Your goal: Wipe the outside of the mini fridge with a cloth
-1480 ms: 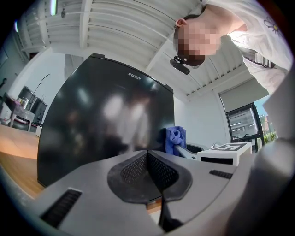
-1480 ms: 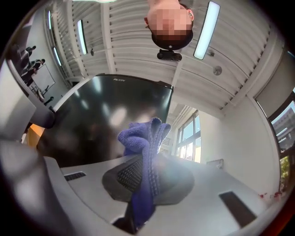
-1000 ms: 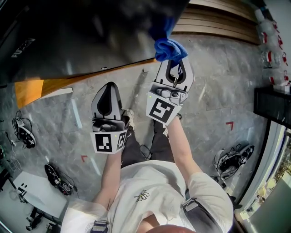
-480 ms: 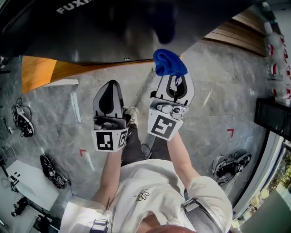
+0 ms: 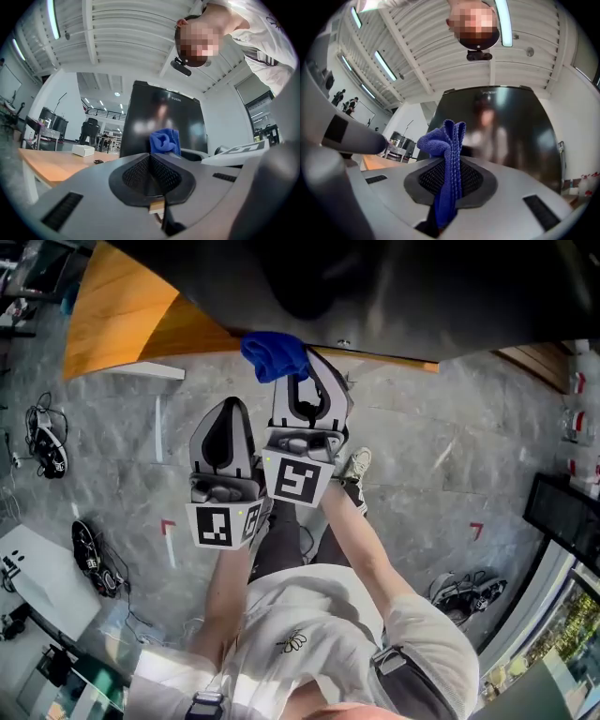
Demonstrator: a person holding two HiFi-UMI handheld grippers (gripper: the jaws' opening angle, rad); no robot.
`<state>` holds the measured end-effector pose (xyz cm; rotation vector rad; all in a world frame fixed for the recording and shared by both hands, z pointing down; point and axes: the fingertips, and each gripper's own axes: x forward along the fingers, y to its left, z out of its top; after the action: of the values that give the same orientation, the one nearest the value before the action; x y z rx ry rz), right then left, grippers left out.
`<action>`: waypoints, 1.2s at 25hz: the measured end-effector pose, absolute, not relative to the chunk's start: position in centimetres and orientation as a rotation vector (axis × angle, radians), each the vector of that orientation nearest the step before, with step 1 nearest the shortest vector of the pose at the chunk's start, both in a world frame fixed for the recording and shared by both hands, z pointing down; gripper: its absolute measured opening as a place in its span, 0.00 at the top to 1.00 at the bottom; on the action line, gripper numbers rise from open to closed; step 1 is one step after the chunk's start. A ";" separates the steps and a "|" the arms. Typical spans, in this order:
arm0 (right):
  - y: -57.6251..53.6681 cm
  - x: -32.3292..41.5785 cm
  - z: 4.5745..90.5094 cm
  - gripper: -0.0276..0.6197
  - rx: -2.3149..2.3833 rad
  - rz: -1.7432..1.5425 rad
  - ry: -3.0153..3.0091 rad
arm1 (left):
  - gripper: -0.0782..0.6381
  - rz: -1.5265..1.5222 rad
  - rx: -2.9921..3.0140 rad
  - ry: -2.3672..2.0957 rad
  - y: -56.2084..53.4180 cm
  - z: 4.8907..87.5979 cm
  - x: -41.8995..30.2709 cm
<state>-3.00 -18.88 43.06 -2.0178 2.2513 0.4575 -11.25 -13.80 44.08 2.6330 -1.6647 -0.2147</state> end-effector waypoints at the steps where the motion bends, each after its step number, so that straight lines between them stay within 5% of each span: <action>1: -19.6 -4.5 43.6 0.86 -2.001 0.458 2.285 | 0.88 -0.208 2.622 -1.686 -13.7 44.2 -12.4; 14: -25.2 -13.6 44.2 0.86 -1.952 0.568 2.365 | 0.88 -0.175 2.537 -1.810 -12.3 44.9 -19.8; 30: -21.4 1.6 46.7 0.86 -2.296 0.598 2.222 | 0.88 -0.161 2.584 -1.693 -12.9 46.0 -15.2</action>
<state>1.62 -21.38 46.75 -2.2962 2.2220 0.5979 -15.19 -12.85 45.95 2.5844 -1.6932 -0.1610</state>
